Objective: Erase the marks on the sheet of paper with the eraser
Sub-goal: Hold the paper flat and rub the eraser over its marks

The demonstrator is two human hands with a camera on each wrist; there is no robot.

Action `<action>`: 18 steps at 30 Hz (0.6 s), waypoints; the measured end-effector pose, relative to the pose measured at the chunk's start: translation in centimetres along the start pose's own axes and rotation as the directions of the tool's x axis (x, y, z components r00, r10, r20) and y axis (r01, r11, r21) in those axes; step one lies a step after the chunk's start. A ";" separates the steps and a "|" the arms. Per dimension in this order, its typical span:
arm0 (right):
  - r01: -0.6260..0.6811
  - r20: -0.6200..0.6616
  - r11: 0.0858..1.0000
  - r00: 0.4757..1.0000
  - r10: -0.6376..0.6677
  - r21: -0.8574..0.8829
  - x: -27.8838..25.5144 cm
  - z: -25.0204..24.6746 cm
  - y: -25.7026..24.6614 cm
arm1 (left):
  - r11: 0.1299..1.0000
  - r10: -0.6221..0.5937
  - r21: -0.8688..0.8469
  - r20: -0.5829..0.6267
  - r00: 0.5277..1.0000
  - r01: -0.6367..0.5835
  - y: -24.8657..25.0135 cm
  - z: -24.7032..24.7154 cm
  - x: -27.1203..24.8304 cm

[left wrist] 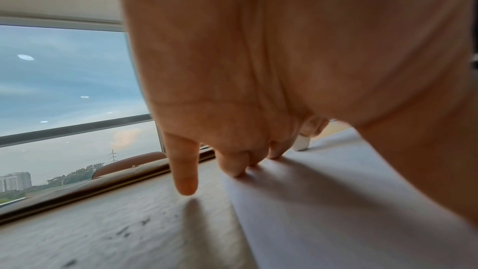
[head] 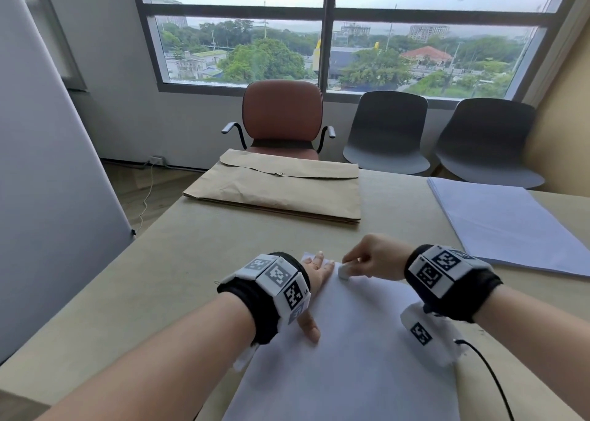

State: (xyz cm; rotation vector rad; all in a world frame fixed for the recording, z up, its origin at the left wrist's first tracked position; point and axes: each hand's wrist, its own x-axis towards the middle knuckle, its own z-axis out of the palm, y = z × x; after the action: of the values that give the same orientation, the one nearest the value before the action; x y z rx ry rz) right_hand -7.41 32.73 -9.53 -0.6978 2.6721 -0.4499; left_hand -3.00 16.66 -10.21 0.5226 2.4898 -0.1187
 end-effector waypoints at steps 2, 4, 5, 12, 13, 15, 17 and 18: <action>0.017 0.128 1.000 0.992 -0.017 0.002 -0.9 -0.2 0.2 | 1.000 -0.005 -0.001 0.006 1.000 0.005 0.0 0.0 0.1; -0.011 0.239 1.000 0.971 0.015 -0.017 -1.6 -0.6 0.0 | 1.000 -0.009 0.010 0.012 1.000 0.009 0.0 0.1 0.2; -0.015 0.233 0.999 0.972 0.024 -0.040 -1.5 -0.6 -0.1 | 1.000 -0.011 0.016 0.011 1.000 0.011 0.0 0.2 0.2; -0.004 0.103 1.000 0.995 0.007 -0.030 -1.0 -0.1 -0.1 | 1.000 -0.007 0.002 0.002 1.000 0.007 -0.1 0.1 0.2; -0.025 0.198 0.999 0.980 0.033 -0.045 -1.4 -0.5 -0.2 | 1.000 -0.008 0.003 0.005 1.000 0.008 -0.1 0.1 0.2; -0.041 0.282 0.993 0.957 0.071 -0.111 -1.6 -0.9 -0.4 | 1.000 -0.009 0.004 0.005 1.000 0.009 -0.1 0.2 0.2; -0.032 0.180 0.993 0.982 0.053 -0.117 -0.8 -0.9 -0.5 | 1.000 -0.002 -0.002 -0.001 1.000 0.002 -0.2 0.2 0.1; -0.028 0.106 0.995 0.994 0.039 -0.098 -0.3 -0.7 -0.5 | 1.000 0.002 -0.008 -0.006 1.000 -0.003 -0.2 0.2 0.1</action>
State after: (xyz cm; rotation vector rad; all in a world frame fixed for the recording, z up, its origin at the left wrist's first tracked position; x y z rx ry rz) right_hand -7.21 32.67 -8.69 -0.6832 2.6133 -0.2680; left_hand -3.06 16.49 -10.39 0.5233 2.4941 -0.1060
